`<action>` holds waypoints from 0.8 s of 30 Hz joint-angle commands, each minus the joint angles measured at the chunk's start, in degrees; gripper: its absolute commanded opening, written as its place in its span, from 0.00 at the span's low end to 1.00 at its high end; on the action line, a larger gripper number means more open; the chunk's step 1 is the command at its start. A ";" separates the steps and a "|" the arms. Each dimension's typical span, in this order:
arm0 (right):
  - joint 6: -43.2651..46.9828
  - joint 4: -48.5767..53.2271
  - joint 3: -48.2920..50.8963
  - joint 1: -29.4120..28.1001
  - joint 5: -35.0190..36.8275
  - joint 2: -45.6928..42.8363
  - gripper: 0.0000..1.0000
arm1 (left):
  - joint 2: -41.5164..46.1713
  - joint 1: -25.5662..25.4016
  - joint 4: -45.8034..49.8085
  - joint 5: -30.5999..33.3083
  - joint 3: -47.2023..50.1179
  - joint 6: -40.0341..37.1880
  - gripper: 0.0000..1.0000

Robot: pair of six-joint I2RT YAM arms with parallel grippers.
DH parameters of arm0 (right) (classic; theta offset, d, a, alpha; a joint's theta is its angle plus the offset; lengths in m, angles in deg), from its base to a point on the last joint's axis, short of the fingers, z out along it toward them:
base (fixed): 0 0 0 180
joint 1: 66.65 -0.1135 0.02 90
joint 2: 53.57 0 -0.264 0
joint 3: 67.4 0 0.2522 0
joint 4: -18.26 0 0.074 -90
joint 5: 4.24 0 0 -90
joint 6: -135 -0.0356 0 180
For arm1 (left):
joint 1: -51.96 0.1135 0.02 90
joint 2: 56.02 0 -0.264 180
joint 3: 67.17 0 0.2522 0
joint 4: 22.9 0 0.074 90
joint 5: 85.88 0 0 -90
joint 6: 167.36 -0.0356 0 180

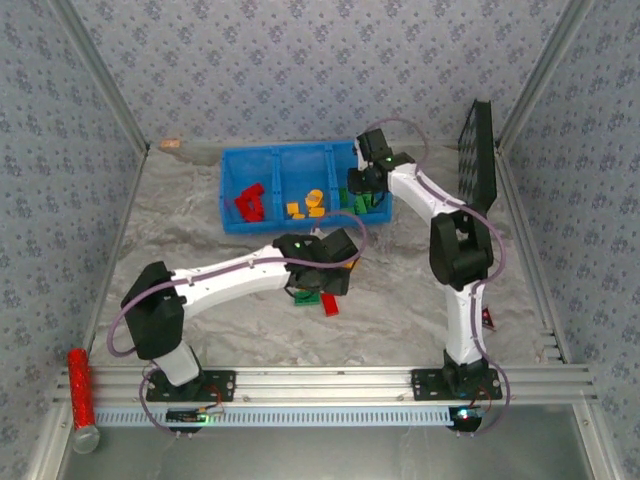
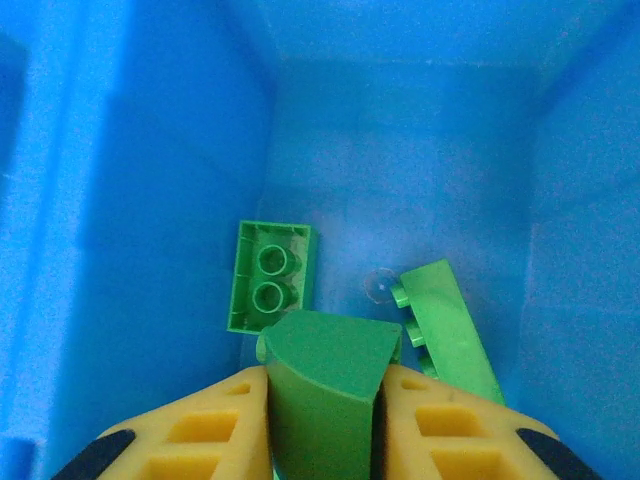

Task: Sort the legos into containers by color
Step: Place the lego in the container.

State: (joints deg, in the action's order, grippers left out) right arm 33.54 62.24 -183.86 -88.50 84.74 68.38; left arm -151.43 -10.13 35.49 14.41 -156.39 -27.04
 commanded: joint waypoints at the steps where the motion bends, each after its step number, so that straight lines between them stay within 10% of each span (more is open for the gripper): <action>1: 2.88 -0.18 -2.31 -0.55 1.80 2.25 0.28 | -1.67 -0.67 0.63 -0.99 1.74 6.95 0.68; 24: 0.30 -9.16 15.87 -0.27 0.92 -15.59 0.46 | -13.86 -2.47 0.53 -11.23 -1.90 10.77 0.65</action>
State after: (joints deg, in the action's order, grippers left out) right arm 35.24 54.98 -170.50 -89.27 85.79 58.79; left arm -164.37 -11.90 35.64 4.11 -156.76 -17.25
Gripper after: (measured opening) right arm 0.460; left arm 0.650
